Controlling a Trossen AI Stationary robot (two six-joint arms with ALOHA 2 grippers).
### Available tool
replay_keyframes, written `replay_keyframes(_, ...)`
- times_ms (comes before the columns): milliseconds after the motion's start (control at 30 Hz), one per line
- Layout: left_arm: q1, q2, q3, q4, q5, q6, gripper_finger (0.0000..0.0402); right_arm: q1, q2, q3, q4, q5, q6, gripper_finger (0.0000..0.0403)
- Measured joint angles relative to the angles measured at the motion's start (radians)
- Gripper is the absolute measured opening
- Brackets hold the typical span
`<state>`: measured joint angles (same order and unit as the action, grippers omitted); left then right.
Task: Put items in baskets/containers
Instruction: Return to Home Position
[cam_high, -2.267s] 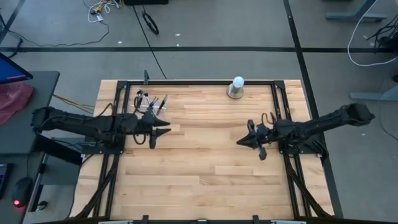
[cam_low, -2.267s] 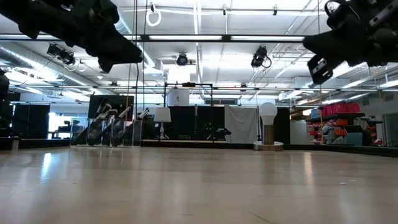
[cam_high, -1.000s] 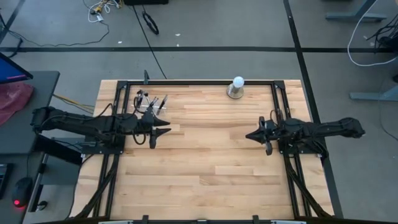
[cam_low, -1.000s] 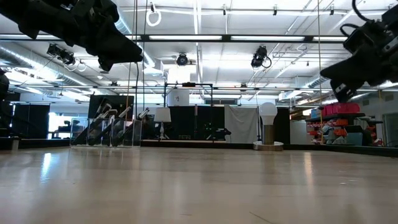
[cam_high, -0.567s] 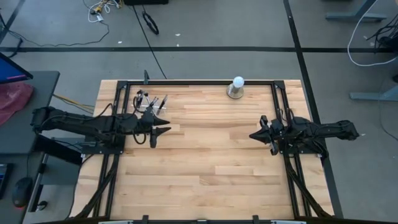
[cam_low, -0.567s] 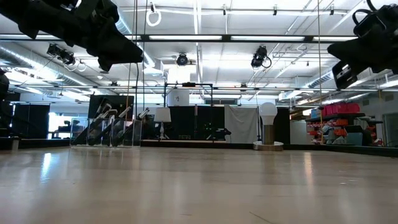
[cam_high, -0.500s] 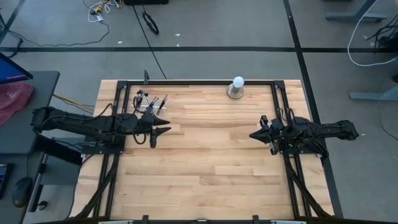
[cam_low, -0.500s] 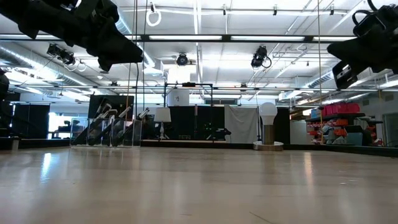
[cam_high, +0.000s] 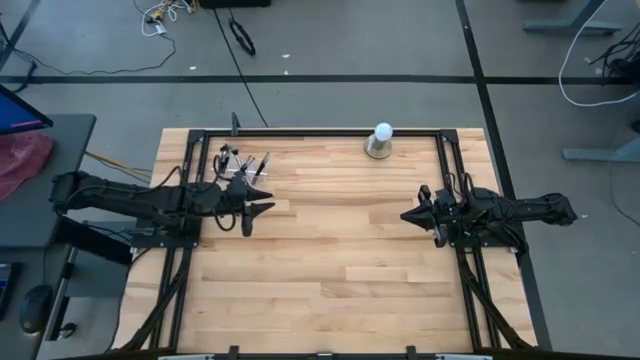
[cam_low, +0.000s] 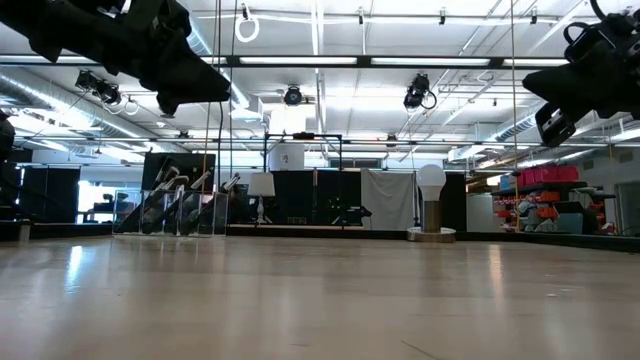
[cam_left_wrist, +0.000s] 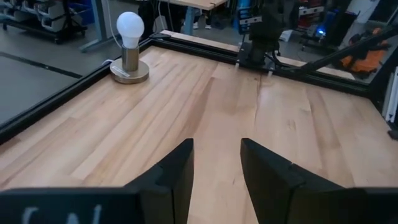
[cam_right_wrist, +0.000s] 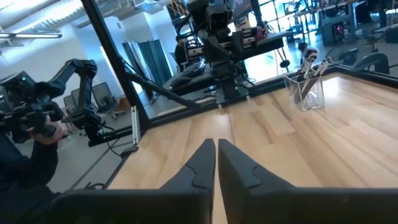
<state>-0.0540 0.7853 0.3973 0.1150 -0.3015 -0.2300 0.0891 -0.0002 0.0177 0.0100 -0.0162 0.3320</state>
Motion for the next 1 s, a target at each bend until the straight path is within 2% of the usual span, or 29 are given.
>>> replay_keyframes(200,0.008,-0.002,0.000,0.000,0.014,-0.012,0.0120,0.000,0.000,0.000,0.000,0.000,0.000,0.0024)
replay_keyframes(267,0.031,-0.022,0.000,-0.002,0.072,0.007,0.0093,0.000,0.000,0.000,0.000,0.000,0.000,0.0024)
replay_keyframes(367,0.082,-0.070,0.001,-0.007,0.156,0.034,0.0031,0.000,0.000,0.000,0.000,0.000,0.000,0.0025)
replay_keyframes(433,0.123,-0.117,0.001,-0.017,0.199,0.060,0.0010,0.000,0.000,0.000,0.000,0.000,0.000,0.0025)
replay_keyframes(633,0.236,-0.279,-0.044,-0.035,0.363,0.078,0.0005,0.000,0.000,0.001,0.000,0.000,0.000,0.0025)
replay_keyframes(767,0.266,-0.397,-0.143,-0.002,0.366,0.058,0.0005,0.000,0.000,0.001,0.001,0.000,0.000,0.0025)
replay_keyframes(1000,0.251,-0.581,-0.268,0.040,0.365,0.032,0.0004,0.000,0.000,0.001,0.001,0.000,0.000,0.0025)
